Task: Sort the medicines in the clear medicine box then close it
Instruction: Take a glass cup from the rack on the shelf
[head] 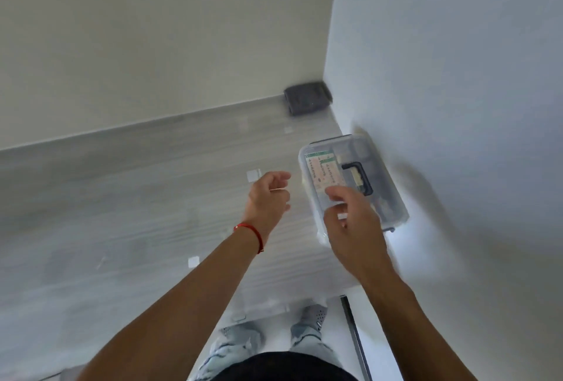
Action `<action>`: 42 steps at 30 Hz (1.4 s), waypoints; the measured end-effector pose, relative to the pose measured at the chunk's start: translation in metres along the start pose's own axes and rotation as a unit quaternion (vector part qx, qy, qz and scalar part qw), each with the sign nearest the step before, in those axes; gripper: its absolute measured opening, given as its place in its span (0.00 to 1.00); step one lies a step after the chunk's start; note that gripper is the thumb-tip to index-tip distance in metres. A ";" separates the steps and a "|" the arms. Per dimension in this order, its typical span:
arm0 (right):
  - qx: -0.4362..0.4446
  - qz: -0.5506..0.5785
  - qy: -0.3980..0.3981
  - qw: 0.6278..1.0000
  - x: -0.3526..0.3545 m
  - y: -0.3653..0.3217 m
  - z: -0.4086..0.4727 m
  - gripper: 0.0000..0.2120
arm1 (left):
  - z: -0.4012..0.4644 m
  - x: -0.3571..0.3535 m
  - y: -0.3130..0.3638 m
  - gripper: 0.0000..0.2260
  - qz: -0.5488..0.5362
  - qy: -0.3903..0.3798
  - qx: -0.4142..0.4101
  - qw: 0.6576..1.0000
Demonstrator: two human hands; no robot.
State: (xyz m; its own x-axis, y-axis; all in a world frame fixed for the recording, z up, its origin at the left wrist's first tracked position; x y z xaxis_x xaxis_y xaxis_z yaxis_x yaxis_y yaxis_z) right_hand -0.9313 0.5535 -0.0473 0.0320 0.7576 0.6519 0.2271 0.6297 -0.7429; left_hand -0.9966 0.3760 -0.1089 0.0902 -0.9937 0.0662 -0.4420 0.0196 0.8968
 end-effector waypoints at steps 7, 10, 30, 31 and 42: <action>0.193 -0.060 -0.064 0.977 -0.070 -0.117 -0.004 0.15 | -0.060 0.126 0.057 0.14 0.105 0.133 -0.185 0.968; 0.255 -0.060 -0.065 0.963 -0.102 -0.177 -0.026 0.16 | -0.094 0.194 0.073 0.12 0.107 0.185 -0.222 0.951; 0.538 0.050 -0.097 0.836 -0.310 -0.572 -0.273 0.18 | -0.330 0.646 0.156 0.08 0.160 0.434 -0.389 0.797; 0.551 0.056 -0.093 0.827 -0.313 -0.592 -0.279 0.18 | -0.335 0.661 0.166 0.09 0.160 0.437 -0.394 0.793; 0.647 0.124 -0.013 0.752 -0.347 -0.830 -0.281 0.17 | -0.336 0.817 0.317 0.11 0.237 0.481 -0.446 0.717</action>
State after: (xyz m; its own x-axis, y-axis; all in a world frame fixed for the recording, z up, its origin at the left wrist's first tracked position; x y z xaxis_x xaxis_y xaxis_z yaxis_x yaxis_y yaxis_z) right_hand -0.8578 -0.2804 0.3854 -0.1056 0.8713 0.4792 -0.9210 0.0960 -0.3775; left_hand -0.7628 -0.3926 0.3768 0.8818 -0.3244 0.3423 0.0806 0.8188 0.5685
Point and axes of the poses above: each hand's wrist, its own z-axis towards the middle knuckle, its own x-axis out of the back of the hand, y = z × x, the point moved 8 cm from there along z, towards the middle knuckle, and after that the axes turned 7 degrees about -z, right-handed, at the moved point
